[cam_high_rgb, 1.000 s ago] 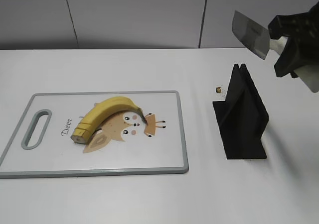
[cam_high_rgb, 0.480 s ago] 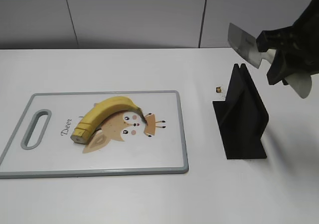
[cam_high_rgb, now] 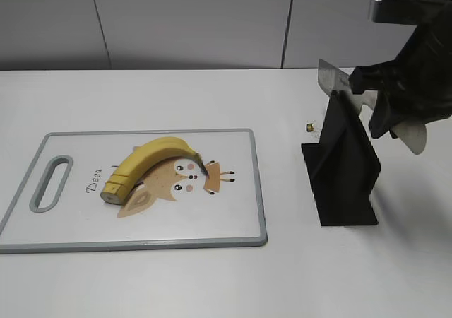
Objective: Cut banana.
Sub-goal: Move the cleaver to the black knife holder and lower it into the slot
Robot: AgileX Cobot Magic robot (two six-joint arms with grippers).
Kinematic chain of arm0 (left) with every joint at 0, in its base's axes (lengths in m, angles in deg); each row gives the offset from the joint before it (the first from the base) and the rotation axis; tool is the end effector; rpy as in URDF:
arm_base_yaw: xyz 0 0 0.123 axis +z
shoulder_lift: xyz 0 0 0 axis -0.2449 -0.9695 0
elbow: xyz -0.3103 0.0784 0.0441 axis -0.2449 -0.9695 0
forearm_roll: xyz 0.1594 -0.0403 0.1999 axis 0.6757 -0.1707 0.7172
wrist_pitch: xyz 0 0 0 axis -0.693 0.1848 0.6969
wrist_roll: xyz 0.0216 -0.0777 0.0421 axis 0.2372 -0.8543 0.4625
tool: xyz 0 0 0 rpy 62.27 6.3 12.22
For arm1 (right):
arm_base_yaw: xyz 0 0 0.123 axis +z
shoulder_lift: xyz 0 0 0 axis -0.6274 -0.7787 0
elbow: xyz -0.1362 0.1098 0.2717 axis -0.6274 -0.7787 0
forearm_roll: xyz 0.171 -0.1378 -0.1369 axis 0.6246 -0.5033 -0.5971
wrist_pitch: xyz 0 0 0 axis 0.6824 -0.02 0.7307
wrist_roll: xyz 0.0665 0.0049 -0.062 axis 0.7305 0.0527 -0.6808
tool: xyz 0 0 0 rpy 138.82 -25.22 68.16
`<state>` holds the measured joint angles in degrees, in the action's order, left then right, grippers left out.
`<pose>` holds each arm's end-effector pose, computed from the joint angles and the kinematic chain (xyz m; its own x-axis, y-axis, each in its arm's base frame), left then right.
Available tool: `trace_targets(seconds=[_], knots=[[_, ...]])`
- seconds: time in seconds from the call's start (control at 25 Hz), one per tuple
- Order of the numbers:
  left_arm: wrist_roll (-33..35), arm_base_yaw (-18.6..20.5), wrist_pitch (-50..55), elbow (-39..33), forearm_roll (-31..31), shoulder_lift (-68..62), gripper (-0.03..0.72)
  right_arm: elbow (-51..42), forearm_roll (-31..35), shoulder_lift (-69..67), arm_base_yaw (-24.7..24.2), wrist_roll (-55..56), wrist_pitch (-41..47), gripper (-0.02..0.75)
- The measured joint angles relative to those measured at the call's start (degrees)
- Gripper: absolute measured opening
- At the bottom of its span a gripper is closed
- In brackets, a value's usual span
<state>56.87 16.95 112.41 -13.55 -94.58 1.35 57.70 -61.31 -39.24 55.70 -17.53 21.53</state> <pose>-0.0378 -0.0090 0.2771 -0.4645 0.1365 -0.8750 0.0963 0.9900 0.1033 0.2995 0.0965 0.2969 -0.9642 0.0058 -0.2650 -0.0326 0.9896 0.1402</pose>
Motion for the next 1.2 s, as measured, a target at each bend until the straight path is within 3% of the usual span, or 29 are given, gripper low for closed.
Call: trace_targets(seconds=[1.2], knots=[[-0.04, 1.41, 0.00, 0.00, 0.05, 0.00, 0.570, -1.53, 4.85, -3.71, 0.00, -0.22, 9.74, 0.174]])
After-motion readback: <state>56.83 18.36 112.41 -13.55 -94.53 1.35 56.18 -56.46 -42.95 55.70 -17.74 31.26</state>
